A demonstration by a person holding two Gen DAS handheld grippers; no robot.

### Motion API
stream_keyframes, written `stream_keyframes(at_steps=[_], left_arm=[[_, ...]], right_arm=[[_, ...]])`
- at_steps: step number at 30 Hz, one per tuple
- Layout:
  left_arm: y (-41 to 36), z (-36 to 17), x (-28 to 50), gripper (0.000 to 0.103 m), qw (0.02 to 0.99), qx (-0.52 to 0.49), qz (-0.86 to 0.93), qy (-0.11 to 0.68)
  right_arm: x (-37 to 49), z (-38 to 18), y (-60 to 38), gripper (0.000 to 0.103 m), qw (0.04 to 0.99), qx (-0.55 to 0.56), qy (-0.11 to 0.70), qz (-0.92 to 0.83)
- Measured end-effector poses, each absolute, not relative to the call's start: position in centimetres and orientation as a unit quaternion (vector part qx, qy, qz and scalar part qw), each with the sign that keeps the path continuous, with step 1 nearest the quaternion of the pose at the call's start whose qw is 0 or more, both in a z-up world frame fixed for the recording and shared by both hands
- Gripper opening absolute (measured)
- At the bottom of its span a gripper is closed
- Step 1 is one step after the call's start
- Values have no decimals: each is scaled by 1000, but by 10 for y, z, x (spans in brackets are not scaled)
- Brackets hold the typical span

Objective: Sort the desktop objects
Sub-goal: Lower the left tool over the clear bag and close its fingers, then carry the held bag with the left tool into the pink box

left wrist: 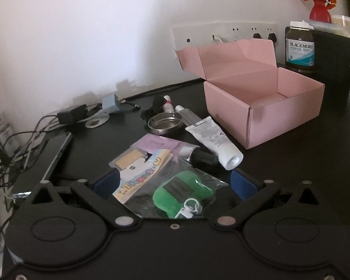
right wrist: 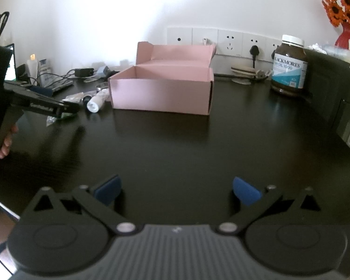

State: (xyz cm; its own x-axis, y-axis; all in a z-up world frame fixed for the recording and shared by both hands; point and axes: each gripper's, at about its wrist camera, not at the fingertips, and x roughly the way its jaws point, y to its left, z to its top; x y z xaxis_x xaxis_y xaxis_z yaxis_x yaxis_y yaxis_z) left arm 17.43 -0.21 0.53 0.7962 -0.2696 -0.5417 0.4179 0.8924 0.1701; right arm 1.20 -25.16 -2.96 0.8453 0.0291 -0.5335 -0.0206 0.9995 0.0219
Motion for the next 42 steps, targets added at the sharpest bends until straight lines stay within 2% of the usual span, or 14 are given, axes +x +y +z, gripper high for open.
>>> stream_keyframes(at_steps=[10, 14, 20, 26, 32, 36, 42], left_arm=[[-15, 1, 173, 102, 926, 184, -189, 270], [-4, 2, 179, 91, 928, 147, -195, 281], [11, 4, 185, 90, 932, 97, -196, 288], [5, 2, 185, 72, 928, 119, -194, 294], [14, 2, 185, 64, 928, 121, -196, 293], [17, 2, 180, 47, 930, 134, -190, 285], [23, 3, 173, 41, 933, 150, -177, 276]], right_arm=[[10, -31, -249, 102, 962, 9, 273, 10], [9, -31, -247, 102, 963, 9, 270, 10], [11, -30, -247, 102, 961, 7, 277, 17], [11, -30, -248, 102, 961, 5, 274, 22], [11, -32, -249, 102, 963, 3, 268, 30], [11, -32, -249, 102, 964, 3, 263, 32], [10, -33, -250, 102, 965, 2, 260, 34]])
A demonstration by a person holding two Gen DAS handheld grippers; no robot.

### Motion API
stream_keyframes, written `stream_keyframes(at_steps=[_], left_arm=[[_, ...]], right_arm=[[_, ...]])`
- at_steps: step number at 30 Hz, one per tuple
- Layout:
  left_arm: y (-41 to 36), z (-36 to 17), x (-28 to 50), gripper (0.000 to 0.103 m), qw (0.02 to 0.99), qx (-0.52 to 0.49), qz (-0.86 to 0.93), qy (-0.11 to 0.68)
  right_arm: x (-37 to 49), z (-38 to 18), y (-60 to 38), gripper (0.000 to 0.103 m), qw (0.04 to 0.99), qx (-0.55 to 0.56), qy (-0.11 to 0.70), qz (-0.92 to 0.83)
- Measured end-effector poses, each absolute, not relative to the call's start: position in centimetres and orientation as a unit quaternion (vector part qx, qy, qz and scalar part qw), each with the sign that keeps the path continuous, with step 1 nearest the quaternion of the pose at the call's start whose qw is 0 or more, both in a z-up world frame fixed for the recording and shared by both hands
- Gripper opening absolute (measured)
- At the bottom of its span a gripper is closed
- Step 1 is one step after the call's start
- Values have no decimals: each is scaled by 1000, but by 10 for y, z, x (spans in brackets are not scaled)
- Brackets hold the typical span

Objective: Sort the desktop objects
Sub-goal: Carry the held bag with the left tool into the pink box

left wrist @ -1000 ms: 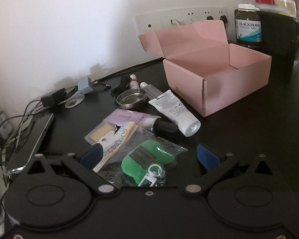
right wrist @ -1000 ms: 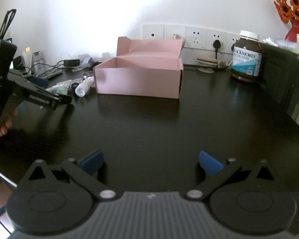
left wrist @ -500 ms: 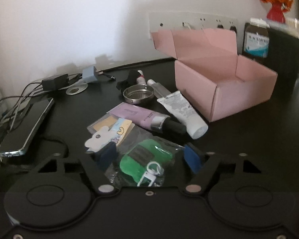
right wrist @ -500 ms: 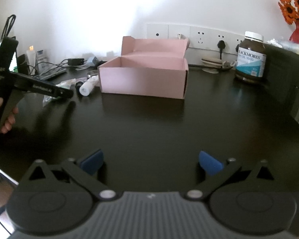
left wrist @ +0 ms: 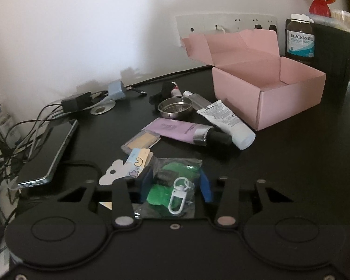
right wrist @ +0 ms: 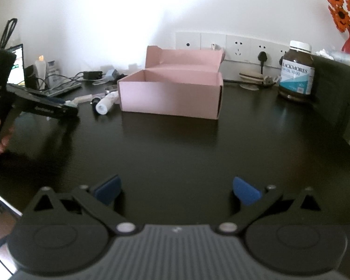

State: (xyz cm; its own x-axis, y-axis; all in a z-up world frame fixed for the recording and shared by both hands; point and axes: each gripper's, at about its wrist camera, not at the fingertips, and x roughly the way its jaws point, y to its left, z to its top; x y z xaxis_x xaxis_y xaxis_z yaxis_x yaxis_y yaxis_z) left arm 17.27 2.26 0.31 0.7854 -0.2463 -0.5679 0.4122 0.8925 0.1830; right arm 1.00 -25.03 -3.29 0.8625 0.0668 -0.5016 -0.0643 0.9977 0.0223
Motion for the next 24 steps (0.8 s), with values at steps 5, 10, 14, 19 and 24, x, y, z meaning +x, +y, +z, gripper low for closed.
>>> stream_keyframes(at_steps=[5, 10, 14, 19, 24], left_arm=[[28, 11, 167, 38, 942, 128, -170, 258], [19, 17, 163, 38, 945, 129, -176, 245], [8, 24, 164, 38, 948, 119, -182, 231], [-15, 41, 169, 38, 953, 96, -203, 203], [-48, 52, 177, 38, 950, 96, -230, 186]], right_arm=[[9, -34, -250, 102, 966, 2, 257, 34], [9, -34, -250, 102, 966, 3, 255, 34], [9, -34, -250, 102, 967, 3, 254, 34], [8, -34, -249, 102, 967, 3, 253, 33], [7, -34, -249, 102, 967, 3, 252, 33]])
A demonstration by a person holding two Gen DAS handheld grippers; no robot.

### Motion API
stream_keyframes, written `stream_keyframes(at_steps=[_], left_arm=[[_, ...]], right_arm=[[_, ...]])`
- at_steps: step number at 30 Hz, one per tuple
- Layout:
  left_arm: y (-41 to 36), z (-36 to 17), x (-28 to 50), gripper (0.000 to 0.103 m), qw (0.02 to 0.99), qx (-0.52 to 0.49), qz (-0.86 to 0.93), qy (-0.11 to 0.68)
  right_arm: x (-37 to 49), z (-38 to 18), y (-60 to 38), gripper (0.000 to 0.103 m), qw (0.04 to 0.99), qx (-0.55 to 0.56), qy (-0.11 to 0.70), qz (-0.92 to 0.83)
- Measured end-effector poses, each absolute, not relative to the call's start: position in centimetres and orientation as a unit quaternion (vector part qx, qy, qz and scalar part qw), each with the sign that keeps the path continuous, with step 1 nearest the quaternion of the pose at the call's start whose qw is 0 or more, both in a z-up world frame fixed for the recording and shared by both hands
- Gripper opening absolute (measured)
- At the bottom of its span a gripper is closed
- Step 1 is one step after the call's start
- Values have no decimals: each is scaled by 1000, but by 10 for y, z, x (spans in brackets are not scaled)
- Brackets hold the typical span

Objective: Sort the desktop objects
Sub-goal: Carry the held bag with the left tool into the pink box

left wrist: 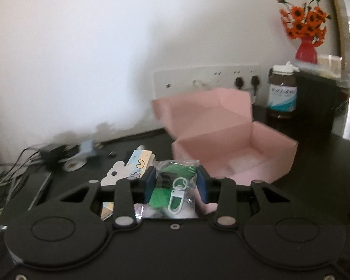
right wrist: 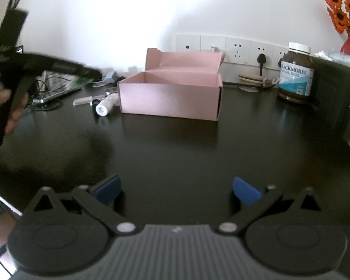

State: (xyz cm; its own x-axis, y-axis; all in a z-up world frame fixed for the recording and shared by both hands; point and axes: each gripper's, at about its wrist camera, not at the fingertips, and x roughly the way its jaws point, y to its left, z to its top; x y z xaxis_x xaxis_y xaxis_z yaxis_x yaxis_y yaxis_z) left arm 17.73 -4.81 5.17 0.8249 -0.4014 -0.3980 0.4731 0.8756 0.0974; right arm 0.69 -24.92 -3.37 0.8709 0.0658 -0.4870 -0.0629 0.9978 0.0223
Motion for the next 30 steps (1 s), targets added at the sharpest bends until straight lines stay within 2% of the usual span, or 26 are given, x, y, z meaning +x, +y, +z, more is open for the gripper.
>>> stream_keyframes(at_steps=[7, 15, 30], left_arm=[[-105, 58, 197, 38, 940, 103, -269, 183], [-153, 45, 230, 38, 931, 98, -275, 219], [-168, 14, 261, 38, 914, 97, -249, 304]], right_arm=[[7, -34, -249, 102, 968, 3, 250, 32], [9, -34, -249, 102, 968, 3, 250, 32], [9, -35, -249, 102, 968, 3, 249, 32]])
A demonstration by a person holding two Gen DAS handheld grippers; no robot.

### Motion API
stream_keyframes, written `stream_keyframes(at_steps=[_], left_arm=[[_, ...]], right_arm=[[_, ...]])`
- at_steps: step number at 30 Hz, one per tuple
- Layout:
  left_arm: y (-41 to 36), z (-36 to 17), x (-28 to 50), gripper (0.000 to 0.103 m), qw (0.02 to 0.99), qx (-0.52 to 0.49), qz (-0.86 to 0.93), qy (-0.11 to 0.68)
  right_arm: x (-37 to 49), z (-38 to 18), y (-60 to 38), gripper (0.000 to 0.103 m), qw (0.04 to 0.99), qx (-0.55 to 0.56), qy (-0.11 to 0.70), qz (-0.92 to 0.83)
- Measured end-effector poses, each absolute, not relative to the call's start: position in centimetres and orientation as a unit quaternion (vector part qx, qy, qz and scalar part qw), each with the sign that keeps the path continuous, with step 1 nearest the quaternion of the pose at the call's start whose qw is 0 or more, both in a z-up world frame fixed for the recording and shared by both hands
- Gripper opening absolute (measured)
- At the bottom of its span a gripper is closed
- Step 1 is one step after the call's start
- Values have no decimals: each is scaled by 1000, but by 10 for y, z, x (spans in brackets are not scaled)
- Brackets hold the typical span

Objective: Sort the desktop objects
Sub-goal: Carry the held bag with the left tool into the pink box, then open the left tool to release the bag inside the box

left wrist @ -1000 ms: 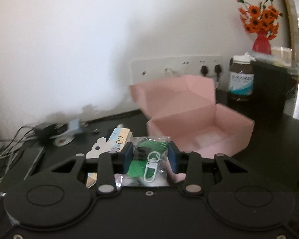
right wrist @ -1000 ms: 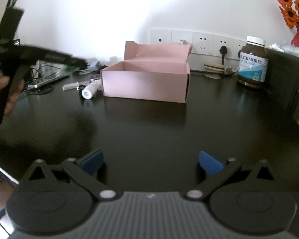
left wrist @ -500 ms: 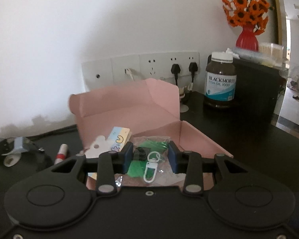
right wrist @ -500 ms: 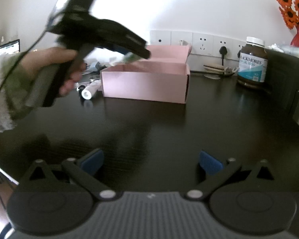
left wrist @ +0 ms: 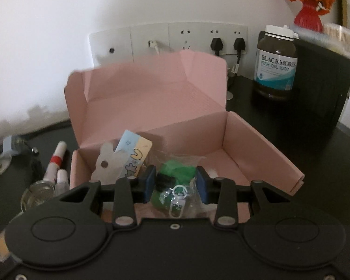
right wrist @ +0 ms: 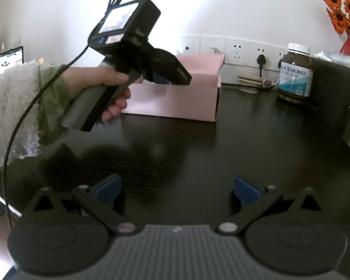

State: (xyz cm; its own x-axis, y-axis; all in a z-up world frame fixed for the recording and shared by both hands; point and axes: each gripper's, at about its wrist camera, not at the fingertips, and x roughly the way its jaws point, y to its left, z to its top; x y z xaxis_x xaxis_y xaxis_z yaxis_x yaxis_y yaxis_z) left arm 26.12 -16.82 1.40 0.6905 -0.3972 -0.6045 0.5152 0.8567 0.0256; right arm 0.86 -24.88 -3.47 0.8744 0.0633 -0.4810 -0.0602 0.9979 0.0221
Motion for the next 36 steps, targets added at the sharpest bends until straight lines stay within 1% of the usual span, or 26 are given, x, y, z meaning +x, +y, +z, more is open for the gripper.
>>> stream_keyframes(at_steps=[3, 8, 11, 13, 14, 17, 19, 24, 29, 36], left_arm=[[-166, 12, 266, 38, 909, 80, -249, 323], [-166, 11, 267, 39, 908, 75, -246, 331], [-165, 13, 269, 47, 903, 70, -252, 342], [-162, 18, 270, 61, 898, 54, -266, 348], [-160, 21, 268, 63, 899, 46, -268, 344], [-153, 31, 263, 63, 904, 31, -276, 326], [-149, 37, 260, 61, 903, 19, -286, 320], [-148, 43, 255, 61, 890, -2, -316, 329], [-155, 30, 254, 63, 876, 8, -325, 355], [-154, 27, 252, 65, 882, 12, -313, 352]], right_arm=[[9, -35, -249, 102, 968, 4, 249, 31], [9, -35, -249, 102, 968, 4, 249, 30], [9, -35, -249, 102, 968, 4, 249, 30], [9, -35, -249, 102, 968, 4, 250, 30], [8, -35, -249, 102, 968, 4, 249, 30], [8, -35, -250, 102, 968, 3, 249, 31], [7, -35, -250, 102, 968, 3, 249, 31], [8, -35, -249, 102, 968, 4, 249, 31], [8, -35, -249, 102, 968, 4, 249, 30], [7, -35, -249, 102, 968, 3, 251, 31]])
